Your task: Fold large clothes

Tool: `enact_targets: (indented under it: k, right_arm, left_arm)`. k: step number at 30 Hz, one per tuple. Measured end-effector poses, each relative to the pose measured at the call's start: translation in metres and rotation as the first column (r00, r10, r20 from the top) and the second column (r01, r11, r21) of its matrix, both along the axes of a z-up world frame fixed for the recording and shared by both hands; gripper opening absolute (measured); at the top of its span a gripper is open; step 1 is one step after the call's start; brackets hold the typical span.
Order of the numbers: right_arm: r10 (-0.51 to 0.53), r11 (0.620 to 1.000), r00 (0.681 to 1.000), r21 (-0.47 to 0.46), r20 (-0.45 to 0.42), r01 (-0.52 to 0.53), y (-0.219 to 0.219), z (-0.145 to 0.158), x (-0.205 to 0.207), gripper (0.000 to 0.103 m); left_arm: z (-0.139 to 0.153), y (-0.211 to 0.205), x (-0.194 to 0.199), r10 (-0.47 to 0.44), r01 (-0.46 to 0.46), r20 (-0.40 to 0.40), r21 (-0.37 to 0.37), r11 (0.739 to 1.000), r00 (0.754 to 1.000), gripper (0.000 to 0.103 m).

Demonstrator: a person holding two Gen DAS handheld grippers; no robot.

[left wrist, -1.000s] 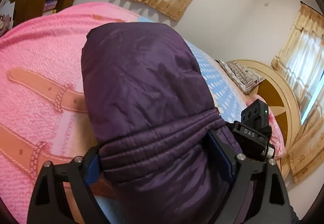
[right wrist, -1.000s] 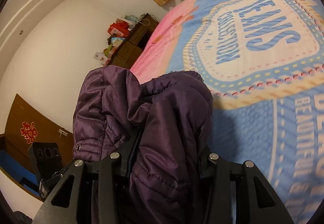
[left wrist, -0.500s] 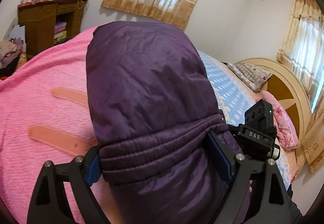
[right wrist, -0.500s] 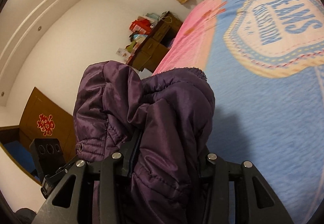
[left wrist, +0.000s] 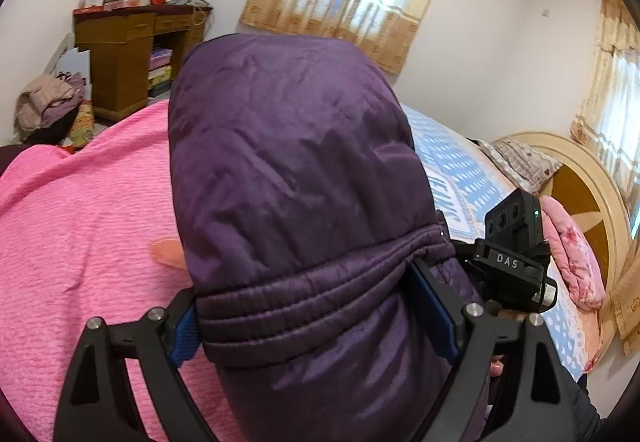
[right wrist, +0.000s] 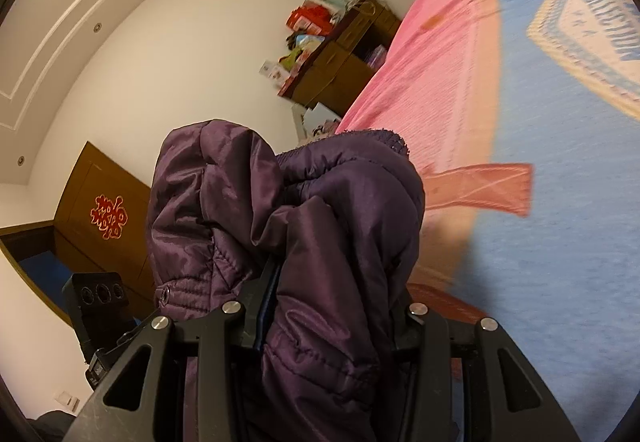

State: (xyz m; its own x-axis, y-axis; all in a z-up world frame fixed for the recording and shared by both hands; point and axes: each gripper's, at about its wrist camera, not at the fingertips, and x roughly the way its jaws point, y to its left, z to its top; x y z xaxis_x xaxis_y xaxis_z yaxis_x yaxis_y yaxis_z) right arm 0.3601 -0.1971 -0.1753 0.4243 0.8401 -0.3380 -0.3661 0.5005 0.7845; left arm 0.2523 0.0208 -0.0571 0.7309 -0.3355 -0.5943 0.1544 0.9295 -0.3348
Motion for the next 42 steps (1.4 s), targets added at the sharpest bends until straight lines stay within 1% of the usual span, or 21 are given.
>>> enact_targets:
  k: [9, 18, 25, 32, 35, 37, 39, 42]
  right_arm:
    - [0.096, 0.995, 0.995, -0.024, -0.018, -0.096, 0.07, 0.002, 0.018, 0.042]
    - [0.166, 0.985, 0.986, -0.043, -0.03, -0.167, 0.121, 0.0, 0.037, 0.041]
    - [0.197, 0.978, 0.979, -0.062, -0.058, -0.201, 0.143, -0.013, 0.052, 0.041]
    - [0.202, 0.975, 0.976, -0.083, -0.081, -0.208, 0.157, -0.023, 0.064, 0.041]
    - [0.196, 0.975, 0.976, -0.092, -0.09, -0.204, 0.161, -0.028, 0.068, 0.041]
    - [0.194, 0.973, 0.977, -0.105, -0.09, -0.203, 0.164, -0.029, 0.069, 0.041]
    - [0.19, 0.972, 0.978, -0.124, -0.089, -0.2, 0.171, -0.03, 0.069, 0.041]
    - [0.175, 0.969, 0.981, -0.158, -0.087, -0.187, 0.179, -0.03, 0.07, 0.041]
  left_arm:
    - [-0.004, 0.039, -0.004, 0.077, -0.077, -0.03, -0.012, 0.997, 0.997, 0.091]
    - [-0.014, 0.072, -0.005, 0.144, -0.146, -0.059, -0.036, 0.989, 0.988, 0.091]
    - [-0.025, 0.094, 0.003, 0.178, -0.184, -0.1, -0.055, 0.981, 0.979, 0.091]
    - [-0.044, 0.111, 0.011, 0.175, -0.19, -0.156, -0.091, 0.978, 0.972, 0.092]
    - [-0.05, 0.115, 0.013, 0.18, -0.2, -0.179, -0.101, 0.975, 0.967, 0.094]
    - [-0.05, 0.117, 0.015, 0.203, -0.215, -0.17, -0.055, 0.975, 0.964, 0.103]
    - [-0.045, 0.11, 0.011, 0.226, -0.222, -0.131, 0.046, 0.974, 0.965, 0.103]
    - [-0.042, 0.108, 0.005, 0.235, -0.227, -0.103, 0.084, 0.97, 0.966, 0.103]
